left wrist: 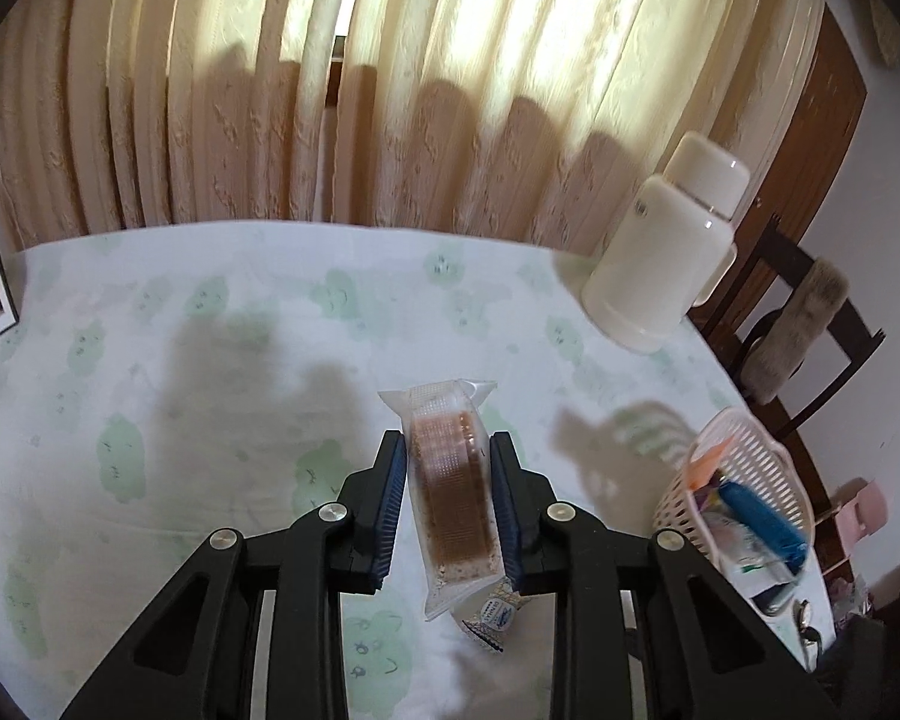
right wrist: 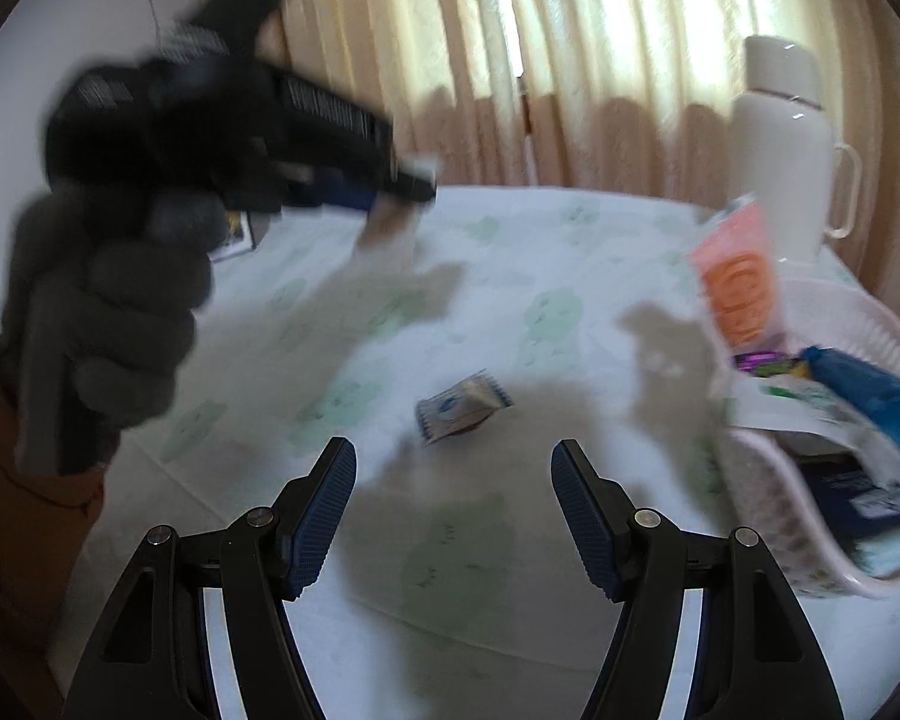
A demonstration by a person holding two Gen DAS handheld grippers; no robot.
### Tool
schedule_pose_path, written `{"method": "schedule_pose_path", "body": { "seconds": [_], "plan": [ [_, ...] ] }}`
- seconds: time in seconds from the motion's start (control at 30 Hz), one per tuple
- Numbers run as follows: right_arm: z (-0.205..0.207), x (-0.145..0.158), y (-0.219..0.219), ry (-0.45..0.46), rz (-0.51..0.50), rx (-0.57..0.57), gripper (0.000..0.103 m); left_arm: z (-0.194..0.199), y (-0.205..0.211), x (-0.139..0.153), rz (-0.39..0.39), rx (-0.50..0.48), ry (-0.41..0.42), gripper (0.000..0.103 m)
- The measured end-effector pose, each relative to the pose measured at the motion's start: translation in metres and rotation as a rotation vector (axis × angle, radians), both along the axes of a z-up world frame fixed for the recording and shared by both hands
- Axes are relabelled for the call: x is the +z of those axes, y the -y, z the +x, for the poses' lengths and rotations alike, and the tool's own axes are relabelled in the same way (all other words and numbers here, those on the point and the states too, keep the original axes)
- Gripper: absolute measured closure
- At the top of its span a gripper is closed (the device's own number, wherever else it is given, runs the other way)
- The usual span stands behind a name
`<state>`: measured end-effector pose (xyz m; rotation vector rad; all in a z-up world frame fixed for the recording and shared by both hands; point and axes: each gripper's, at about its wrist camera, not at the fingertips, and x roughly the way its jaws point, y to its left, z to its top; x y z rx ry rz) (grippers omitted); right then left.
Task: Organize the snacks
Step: 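Grasp the small white wrapped snack with the right gripper while the left holds the cookie pack, then carry the white wrapped snack into the basket and open the right gripper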
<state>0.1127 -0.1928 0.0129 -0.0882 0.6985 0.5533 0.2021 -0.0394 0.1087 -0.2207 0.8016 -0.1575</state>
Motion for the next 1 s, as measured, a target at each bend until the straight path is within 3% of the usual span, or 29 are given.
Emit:
{"method": "schedule_pose_path", "body": {
  "seconds": [0.3,0.63,0.7,0.77,1.0],
  "plan": [
    [0.056,-0.008,-0.021,-0.113,-0.026,-0.006,0.035,-0.007,-0.014,0.020,-0.050,0.006,0.032,0.078],
    [0.074,-0.027,-0.054,-0.130,-0.186,0.009,0.035,-0.014,-0.023,0.030,-0.070,0.020,0.055,0.078],
    [0.072,-0.028,-0.056,-0.116,-0.213,-0.010,0.040,-0.015,-0.023,0.030,-0.071,0.019,0.055,0.078],
    [0.071,-0.028,-0.057,-0.108,-0.221,-0.028,0.054,-0.015,-0.023,0.031,-0.070,0.015,0.058,0.078],
    [0.059,-0.020,-0.041,-0.102,-0.146,-0.071,0.058,-0.018,-0.019,0.032,-0.064,0.001,0.065,0.078]
  ]
}}
